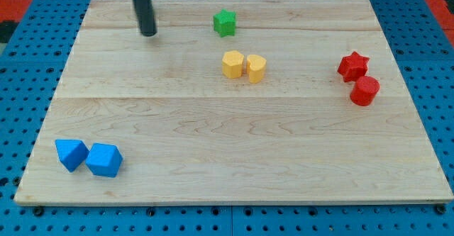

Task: Push the green circle slightly right

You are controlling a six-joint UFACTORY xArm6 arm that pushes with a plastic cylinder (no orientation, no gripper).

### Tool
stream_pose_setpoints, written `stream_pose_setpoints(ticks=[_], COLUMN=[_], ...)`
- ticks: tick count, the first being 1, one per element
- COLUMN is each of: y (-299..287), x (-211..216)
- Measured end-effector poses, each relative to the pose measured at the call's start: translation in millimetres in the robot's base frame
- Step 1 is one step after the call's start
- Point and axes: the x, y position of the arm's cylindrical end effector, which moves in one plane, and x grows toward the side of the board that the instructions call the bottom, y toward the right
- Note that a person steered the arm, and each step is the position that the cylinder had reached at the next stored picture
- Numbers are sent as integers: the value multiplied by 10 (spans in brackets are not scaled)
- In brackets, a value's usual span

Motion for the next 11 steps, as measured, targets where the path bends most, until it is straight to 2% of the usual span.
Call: stream_pose_setpoints(ticks=[1, 3, 9, 10, 11], y=[-577, -698, -520, -361, 47], x=[-105, -995, -1067, -1067, -1066])
